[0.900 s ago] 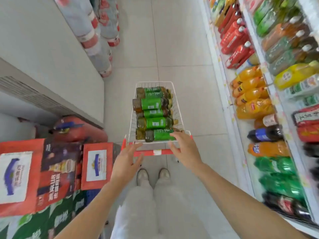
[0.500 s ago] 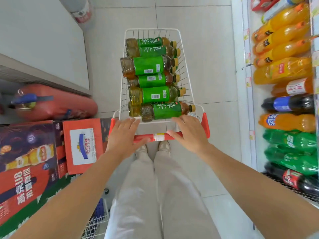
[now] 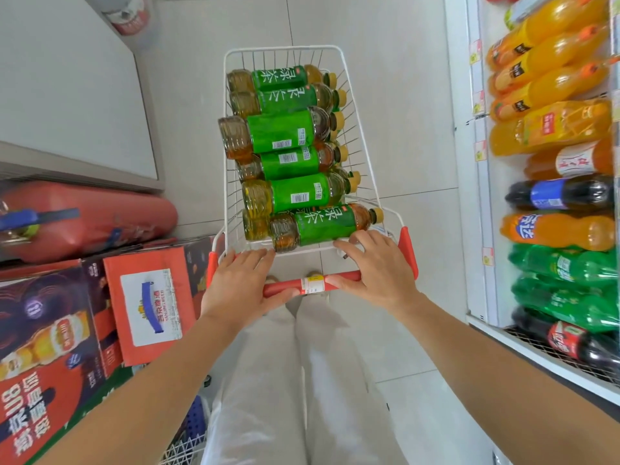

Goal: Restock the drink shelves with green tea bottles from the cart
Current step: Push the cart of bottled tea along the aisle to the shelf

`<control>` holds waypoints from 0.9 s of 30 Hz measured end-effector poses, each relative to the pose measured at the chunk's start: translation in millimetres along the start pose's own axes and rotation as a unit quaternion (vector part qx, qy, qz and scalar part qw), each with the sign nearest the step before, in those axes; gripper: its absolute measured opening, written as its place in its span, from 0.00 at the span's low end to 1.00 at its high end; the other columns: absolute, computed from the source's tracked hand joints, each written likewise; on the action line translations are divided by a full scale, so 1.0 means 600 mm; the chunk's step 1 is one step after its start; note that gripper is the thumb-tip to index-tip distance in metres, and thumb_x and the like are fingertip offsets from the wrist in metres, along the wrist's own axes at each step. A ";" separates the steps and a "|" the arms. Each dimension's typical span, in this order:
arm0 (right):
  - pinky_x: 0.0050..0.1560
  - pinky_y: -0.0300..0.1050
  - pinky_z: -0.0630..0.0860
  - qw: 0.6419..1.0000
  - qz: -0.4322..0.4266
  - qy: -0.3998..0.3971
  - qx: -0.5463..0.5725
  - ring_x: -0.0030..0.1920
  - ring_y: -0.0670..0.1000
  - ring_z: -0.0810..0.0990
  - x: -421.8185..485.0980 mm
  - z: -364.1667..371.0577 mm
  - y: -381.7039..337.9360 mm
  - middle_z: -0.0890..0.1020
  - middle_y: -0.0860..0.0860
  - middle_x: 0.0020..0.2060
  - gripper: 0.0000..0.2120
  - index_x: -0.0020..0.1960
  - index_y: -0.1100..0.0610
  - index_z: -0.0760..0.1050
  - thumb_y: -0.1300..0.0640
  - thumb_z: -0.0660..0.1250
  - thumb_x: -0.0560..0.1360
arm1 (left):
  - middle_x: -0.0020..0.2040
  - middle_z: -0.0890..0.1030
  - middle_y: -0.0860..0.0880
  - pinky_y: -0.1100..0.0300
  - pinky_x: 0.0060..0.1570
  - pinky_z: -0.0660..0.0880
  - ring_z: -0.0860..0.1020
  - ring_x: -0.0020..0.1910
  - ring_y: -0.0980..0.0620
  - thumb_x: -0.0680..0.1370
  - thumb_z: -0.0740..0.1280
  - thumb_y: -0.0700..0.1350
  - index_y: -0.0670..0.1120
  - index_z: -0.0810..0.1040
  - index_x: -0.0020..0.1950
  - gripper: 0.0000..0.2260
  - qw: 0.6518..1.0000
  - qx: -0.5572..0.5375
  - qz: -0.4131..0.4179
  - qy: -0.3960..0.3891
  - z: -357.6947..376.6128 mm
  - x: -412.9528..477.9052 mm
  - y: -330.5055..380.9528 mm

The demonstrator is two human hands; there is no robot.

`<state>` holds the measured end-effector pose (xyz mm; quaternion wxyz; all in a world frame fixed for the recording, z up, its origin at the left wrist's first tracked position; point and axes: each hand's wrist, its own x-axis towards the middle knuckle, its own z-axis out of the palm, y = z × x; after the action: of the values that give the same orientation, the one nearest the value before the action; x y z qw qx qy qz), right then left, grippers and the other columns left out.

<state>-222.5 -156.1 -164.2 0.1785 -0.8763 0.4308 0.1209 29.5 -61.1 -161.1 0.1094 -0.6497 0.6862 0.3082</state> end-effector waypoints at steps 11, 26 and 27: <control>0.48 0.46 0.76 0.999 0.003 0.042 0.005 0.50 0.53 0.77 0.078 -0.038 0.019 0.78 0.51 0.49 0.40 0.60 0.51 0.78 0.23 0.48 0.69 | 0.59 0.82 0.43 0.43 0.62 0.74 0.80 0.58 0.42 0.74 0.51 0.72 0.41 0.79 0.63 0.39 0.999 0.000 0.012 0.046 -0.051 0.061 -0.027; 0.38 0.45 0.76 0.997 0.010 0.078 -0.011 0.51 0.51 0.77 0.356 -0.161 0.104 0.78 0.50 0.49 0.36 0.59 0.49 0.78 0.24 0.51 0.69 | 0.59 0.82 0.45 0.48 0.55 0.77 0.81 0.55 0.42 0.74 0.47 0.73 0.44 0.79 0.63 0.39 0.994 0.031 0.013 0.101 -0.244 0.297 -0.116; 0.39 0.45 0.76 0.997 0.014 0.077 -0.013 0.51 0.51 0.77 0.377 -0.170 0.109 0.78 0.50 0.49 0.36 0.59 0.48 0.78 0.23 0.50 0.69 | 0.59 0.82 0.45 0.48 0.55 0.76 0.81 0.55 0.43 0.74 0.46 0.73 0.44 0.79 0.64 0.40 0.995 0.035 0.014 0.097 -0.260 0.315 -0.124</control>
<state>-133.3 -396.5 -168.1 0.1314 -0.8790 0.4543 0.0614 115.2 -302.6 -163.2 0.0607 -0.6623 0.7133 0.2209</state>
